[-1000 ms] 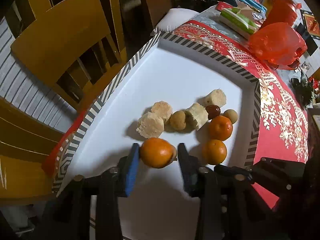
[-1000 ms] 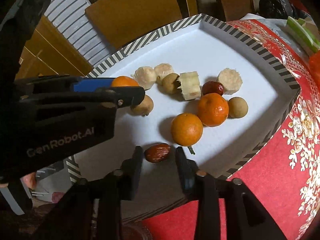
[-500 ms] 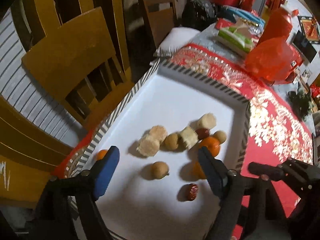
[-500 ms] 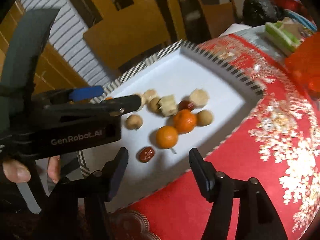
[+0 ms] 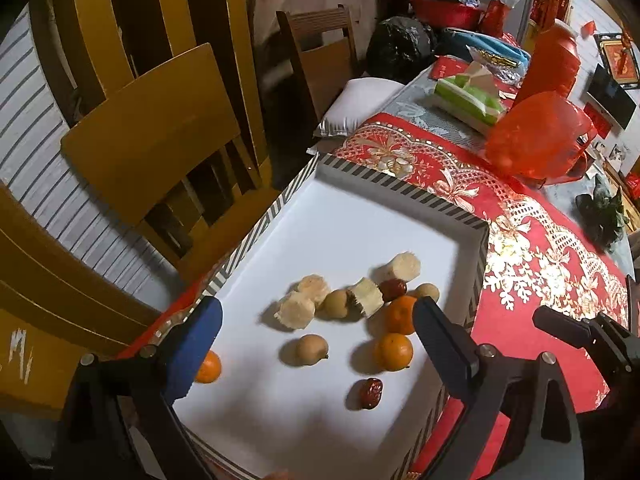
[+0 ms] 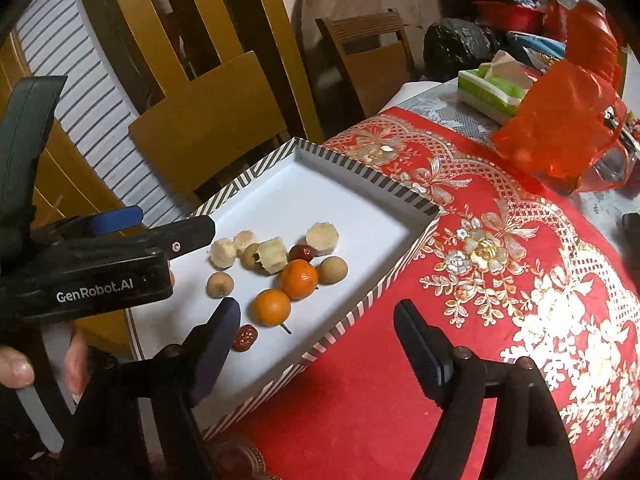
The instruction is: Organize fruits
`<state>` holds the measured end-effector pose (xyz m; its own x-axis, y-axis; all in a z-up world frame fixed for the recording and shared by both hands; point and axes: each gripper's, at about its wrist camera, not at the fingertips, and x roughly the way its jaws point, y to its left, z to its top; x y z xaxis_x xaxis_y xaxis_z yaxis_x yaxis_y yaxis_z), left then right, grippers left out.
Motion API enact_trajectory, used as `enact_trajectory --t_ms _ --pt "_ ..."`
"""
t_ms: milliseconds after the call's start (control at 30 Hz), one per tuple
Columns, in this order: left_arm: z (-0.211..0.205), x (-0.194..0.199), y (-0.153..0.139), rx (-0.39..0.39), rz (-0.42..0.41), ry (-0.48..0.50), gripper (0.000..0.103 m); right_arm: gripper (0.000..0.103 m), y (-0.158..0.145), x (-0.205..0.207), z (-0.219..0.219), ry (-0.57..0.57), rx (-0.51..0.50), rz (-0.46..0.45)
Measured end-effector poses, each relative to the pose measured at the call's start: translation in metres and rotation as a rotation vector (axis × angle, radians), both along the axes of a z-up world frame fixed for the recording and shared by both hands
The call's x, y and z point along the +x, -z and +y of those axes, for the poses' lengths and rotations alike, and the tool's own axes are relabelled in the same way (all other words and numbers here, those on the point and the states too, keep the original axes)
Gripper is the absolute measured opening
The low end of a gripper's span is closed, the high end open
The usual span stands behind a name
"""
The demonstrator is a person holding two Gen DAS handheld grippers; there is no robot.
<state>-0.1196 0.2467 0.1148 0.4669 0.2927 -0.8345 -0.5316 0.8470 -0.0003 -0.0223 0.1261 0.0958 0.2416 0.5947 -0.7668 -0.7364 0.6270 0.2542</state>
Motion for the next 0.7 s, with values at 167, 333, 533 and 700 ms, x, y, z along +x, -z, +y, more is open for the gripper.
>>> enact_trajectory --t_ms 167,333,533,700 --pt "-0.002 -0.007 -0.002 0.007 -0.020 -0.005 0.096 0.083 0.001 -0.002 -0.003 -0.006 -0.006 -0.004" --pt "-0.002 -0.014 -0.005 0.015 -0.035 -0.010 0.096 0.084 -0.002 -0.001 0.000 -0.014 -0.002 -0.008" --pt "-0.004 -0.016 -0.002 0.011 -0.024 -0.007 0.095 0.084 -0.001 -0.001 0.002 -0.024 -0.004 -0.002" --pt "-0.004 -0.016 -0.002 0.010 -0.024 -0.008 0.095 0.085 0.001 0.000 0.002 -0.019 -0.007 0.006"
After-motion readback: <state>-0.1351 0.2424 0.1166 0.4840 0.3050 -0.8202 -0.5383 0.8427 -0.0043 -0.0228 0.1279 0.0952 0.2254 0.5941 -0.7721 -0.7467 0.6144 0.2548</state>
